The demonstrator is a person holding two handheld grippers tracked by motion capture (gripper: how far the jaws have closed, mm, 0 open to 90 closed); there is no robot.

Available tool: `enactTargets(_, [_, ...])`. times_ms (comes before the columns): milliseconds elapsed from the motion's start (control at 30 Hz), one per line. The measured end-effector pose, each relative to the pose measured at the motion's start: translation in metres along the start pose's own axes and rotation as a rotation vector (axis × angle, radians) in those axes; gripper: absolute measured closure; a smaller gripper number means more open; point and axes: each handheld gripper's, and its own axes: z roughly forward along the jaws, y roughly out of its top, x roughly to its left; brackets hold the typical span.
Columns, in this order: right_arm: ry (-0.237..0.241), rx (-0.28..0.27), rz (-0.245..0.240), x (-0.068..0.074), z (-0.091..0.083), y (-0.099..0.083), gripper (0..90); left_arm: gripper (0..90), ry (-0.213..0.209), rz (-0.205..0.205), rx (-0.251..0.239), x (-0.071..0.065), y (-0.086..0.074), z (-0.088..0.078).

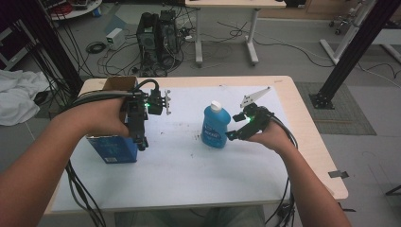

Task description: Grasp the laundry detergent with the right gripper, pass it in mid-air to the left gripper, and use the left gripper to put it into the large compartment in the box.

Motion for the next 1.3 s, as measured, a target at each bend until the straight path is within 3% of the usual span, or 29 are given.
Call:
enactTargets(167, [-0.005,0.001,-0.01,-0.001,0.019,-0.005,13.1,7.1,-0.009,-0.01,-0.001,0.001,-0.003,0.0])
enactTargets(500, [-0.001,-0.028,0.0,0.0,0.042,-0.007,13.2,7.2,-0.021,-0.022,0.006,0.005,-0.009,0.005])
enactTargets(667, [-0.011,-0.054,-0.021,-0.002,0.049,-0.007,13.1,7.2,-0.018,-0.025,0.004,0.005,-0.01,0.005])
enactTargets(700, [-0.002,-0.034,0.013,0.001,0.048,-0.007,13.1,7.2,-0.015,-0.023,0.002,0.005,-0.01,0.005])
enactTargets(900, [-0.006,-0.066,-0.004,0.0,0.054,-0.007,13.2,7.2,-0.019,-0.021,0.003,0.006,-0.01,0.005])
enactTargets(967, [-0.014,-0.064,0.012,0.0,0.054,-0.008,13.2,7.2,-0.02,-0.021,0.004,0.006,-0.01,0.006])
enactTargets(1033, [-0.017,-0.086,-0.008,-0.003,0.056,-0.009,13.2,7.1,-0.018,-0.023,0.006,0.006,-0.01,0.006])
enactTargets(1100, [-0.025,-0.08,0.023,-0.001,0.056,-0.01,13.2,7.2,-0.015,-0.026,0.002,0.006,-0.011,0.006])
enactTargets(1300, [-0.028,-0.11,0.027,-0.002,0.058,-0.012,13.3,7.1,-0.018,-0.03,0.005,0.006,-0.012,0.007])
